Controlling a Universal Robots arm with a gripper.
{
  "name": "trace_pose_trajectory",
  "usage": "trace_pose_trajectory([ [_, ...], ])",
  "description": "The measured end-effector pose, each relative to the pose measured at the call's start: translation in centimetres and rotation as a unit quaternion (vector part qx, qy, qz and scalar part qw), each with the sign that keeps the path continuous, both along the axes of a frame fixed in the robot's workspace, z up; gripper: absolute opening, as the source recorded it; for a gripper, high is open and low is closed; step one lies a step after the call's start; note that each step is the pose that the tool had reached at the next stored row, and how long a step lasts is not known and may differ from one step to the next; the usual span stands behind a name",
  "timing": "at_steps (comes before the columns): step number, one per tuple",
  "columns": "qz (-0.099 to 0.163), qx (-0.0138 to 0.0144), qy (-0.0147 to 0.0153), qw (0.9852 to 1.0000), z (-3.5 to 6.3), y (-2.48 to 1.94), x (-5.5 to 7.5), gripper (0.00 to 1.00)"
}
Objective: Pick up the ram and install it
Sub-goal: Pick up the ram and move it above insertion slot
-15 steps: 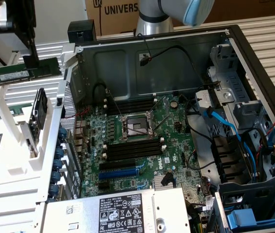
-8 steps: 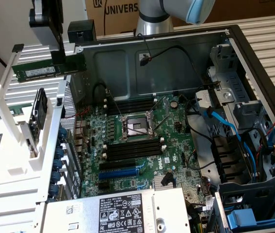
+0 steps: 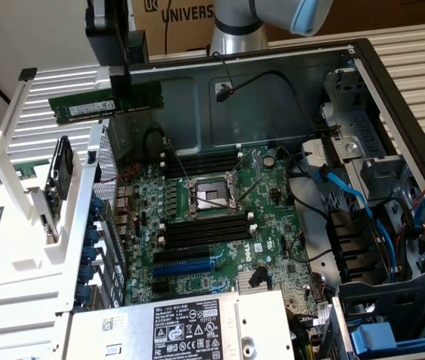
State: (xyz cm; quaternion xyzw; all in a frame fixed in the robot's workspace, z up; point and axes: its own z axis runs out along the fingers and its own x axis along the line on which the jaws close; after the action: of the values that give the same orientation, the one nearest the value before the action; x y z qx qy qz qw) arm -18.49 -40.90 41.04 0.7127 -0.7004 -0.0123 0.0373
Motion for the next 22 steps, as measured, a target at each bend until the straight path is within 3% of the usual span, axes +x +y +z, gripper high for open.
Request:
trace_pose_trajectory([
  [9, 0.000, -0.0094, 0.0000, 1.0000, 0.00, 0.02, 4.1, 0.12],
  [11, 0.000, -0.0104, 0.0000, 0.9999, -0.01, 0.05, 5.0, 0.12],
  [18, -0.002, -0.0103, 0.0000, 0.9999, -0.22, 0.37, 7.4, 0.12],
  [20, -0.003, -0.0087, 0.0000, 1.0000, -0.31, 0.42, 8.2, 0.12],
  [22, -0.004, -0.0047, 0.0000, 1.0000, -0.38, 0.42, 8.7, 0.12],
])
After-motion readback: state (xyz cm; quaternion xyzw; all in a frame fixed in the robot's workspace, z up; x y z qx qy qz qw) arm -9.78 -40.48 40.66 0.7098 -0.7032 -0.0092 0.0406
